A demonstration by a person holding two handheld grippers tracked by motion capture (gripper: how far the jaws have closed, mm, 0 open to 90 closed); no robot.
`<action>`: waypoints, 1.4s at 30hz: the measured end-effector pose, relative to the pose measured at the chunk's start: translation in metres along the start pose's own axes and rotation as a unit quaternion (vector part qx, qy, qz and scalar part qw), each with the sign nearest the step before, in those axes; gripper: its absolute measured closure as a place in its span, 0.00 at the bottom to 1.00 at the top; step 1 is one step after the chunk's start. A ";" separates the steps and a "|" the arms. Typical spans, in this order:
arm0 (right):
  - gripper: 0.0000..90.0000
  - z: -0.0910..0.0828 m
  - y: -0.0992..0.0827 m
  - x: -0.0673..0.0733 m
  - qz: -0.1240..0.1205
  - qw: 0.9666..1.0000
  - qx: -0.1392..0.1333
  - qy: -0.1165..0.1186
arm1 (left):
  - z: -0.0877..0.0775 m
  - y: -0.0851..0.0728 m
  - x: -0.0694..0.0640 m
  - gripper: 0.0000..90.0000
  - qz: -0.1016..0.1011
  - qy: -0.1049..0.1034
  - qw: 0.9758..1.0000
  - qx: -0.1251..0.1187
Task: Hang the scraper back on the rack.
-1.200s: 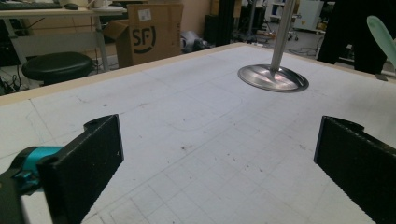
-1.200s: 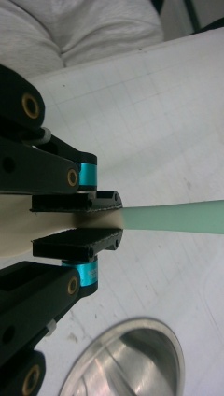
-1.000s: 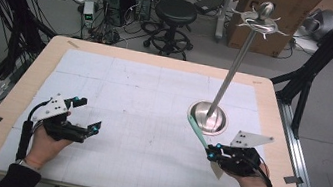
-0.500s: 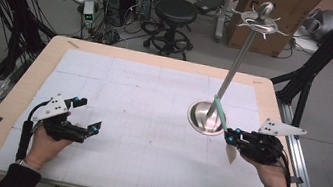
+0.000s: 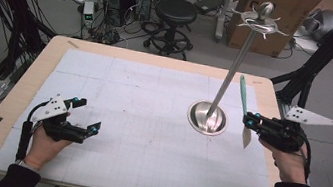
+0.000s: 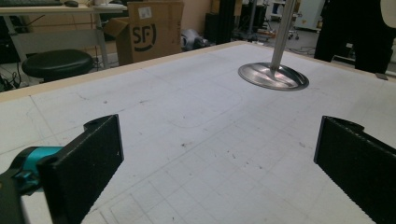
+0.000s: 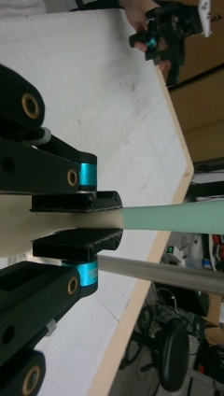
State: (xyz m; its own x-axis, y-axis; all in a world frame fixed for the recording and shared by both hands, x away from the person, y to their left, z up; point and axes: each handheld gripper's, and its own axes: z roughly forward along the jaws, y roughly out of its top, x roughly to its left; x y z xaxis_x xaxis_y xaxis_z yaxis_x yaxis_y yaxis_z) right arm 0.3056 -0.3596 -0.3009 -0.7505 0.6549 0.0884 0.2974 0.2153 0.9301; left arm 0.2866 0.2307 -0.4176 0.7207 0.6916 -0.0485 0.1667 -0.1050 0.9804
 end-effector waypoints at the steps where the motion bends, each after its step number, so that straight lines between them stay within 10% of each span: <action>1: 0.90 -0.002 0.003 -0.002 -0.003 1.000 -0.004 -0.003 | 0.000 0.000 0.000 0.02 0.000 0.001 1.000 0.000; 24: 0.90 -0.044 0.047 -0.032 0.003 0.998 -0.065 -0.019 | -0.004 -0.001 0.000 0.02 0.000 0.004 1.000 0.000; 42: 0.90 -0.041 0.066 -0.045 0.009 0.996 -0.088 -0.021 | -0.006 -0.002 0.001 0.02 -0.003 0.008 1.000 0.001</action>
State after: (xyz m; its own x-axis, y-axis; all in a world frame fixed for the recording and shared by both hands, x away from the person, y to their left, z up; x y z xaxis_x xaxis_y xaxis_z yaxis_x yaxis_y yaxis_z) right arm 0.3348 -0.4049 -0.2289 -0.7189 0.6886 0.0947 0.2009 0.0754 0.9767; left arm 0.2830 0.2357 -0.4180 0.7091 0.7033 -0.0510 0.1718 -0.1021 0.9798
